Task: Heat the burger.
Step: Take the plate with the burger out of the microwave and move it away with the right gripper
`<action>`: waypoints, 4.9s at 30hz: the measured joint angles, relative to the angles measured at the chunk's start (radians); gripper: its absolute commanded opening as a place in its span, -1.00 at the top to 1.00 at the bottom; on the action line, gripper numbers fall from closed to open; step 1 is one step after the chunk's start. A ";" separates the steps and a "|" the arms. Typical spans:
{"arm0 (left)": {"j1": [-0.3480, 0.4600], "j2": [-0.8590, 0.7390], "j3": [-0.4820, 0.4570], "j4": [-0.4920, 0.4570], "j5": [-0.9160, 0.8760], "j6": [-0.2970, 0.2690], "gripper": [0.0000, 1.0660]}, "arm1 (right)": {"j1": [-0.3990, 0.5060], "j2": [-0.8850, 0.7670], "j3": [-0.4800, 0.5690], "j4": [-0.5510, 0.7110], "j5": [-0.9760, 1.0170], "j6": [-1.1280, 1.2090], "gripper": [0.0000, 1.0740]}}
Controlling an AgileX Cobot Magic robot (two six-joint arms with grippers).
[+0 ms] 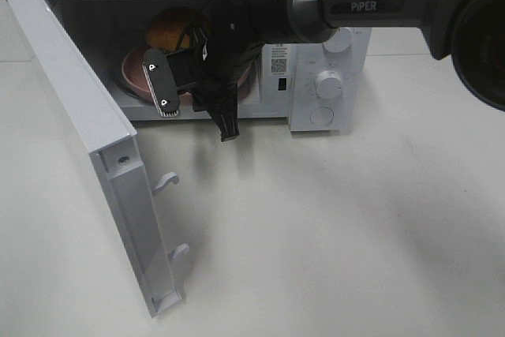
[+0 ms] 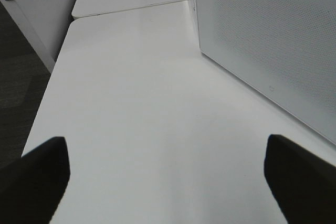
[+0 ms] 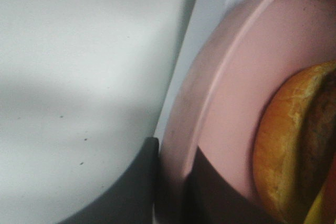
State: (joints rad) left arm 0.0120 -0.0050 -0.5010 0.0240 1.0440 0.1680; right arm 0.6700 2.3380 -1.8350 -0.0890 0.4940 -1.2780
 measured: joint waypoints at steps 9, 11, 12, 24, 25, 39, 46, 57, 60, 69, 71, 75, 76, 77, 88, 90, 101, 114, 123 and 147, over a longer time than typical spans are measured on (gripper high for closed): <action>0.000 0.000 0.000 0.000 0.000 0.000 -0.74 | -0.001 -0.084 0.095 0.032 0.047 -0.094 1.00; 0.000 0.000 0.000 0.000 0.000 0.000 -0.74 | -0.002 -0.120 0.145 0.033 0.033 -0.140 1.00; 0.000 0.000 0.000 0.000 0.000 0.000 -0.74 | -0.002 -0.120 0.145 0.033 0.033 -0.140 1.00; 0.000 0.000 0.000 0.000 0.000 0.000 -0.74 | -0.017 -0.266 0.349 0.044 -0.020 -0.318 1.00; 0.000 0.000 0.000 0.000 0.000 0.000 -0.74 | -0.017 -0.276 0.360 0.044 -0.020 -0.326 1.00; 0.000 0.000 0.000 0.000 0.000 0.000 -0.74 | -0.016 -0.441 0.555 0.013 -0.085 -0.369 1.00; 0.000 0.000 0.000 0.000 0.000 0.000 -0.74 | -0.014 -0.525 0.656 -0.045 -0.091 -0.366 1.00; 0.000 0.000 0.000 0.000 0.000 0.000 -0.74 | -0.007 -0.665 0.819 -0.074 -0.093 -0.314 1.00; 0.000 0.000 0.000 0.000 0.000 0.000 -0.74 | -0.004 -0.699 0.858 -0.074 -0.095 -0.291 1.00; 0.000 0.000 0.000 0.000 0.000 0.000 -0.74 | -0.004 -0.811 0.950 -0.074 -0.094 -0.233 1.00; 0.000 0.000 0.000 0.000 0.000 0.000 -0.74 | -0.004 -0.876 1.002 -0.074 -0.091 -0.207 1.00; 0.000 0.000 0.000 0.000 0.000 0.000 -0.74 | -0.004 -0.926 1.036 -0.074 -0.073 -0.194 1.00; 0.000 0.000 0.000 0.000 0.000 0.000 -0.74 | -0.004 -0.963 1.061 -0.074 -0.059 -0.189 1.00; 0.000 0.000 0.000 0.000 0.000 0.000 -0.74 | -0.004 -0.963 1.061 -0.074 -0.059 -0.189 1.00; 0.000 0.000 0.000 0.000 0.000 0.000 -0.74 | -0.004 -1.195 1.184 -0.098 0.031 -0.104 1.00; 0.000 0.000 0.000 0.000 0.000 0.000 -0.74 | -0.004 -1.216 1.195 -0.103 0.043 -0.093 1.00; 0.000 0.000 0.000 0.000 0.000 0.000 -0.74 | -0.004 -1.417 1.245 -0.165 0.199 0.084 1.00; 0.000 0.000 0.000 0.000 0.000 0.000 -0.74 | -0.004 -1.461 1.248 -0.289 0.295 0.396 1.00; 0.000 0.000 0.000 0.000 0.000 0.000 -0.74 | -0.004 -1.441 1.248 -0.424 0.299 0.676 1.00; 0.000 0.000 0.000 0.003 0.000 0.000 -0.74 | -0.004 -1.050 1.248 -0.691 0.340 1.626 1.00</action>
State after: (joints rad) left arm 0.0120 -0.0050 -0.5010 0.0270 1.0440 0.1680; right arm 0.6660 1.2880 -0.5870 -0.7800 0.8340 0.3480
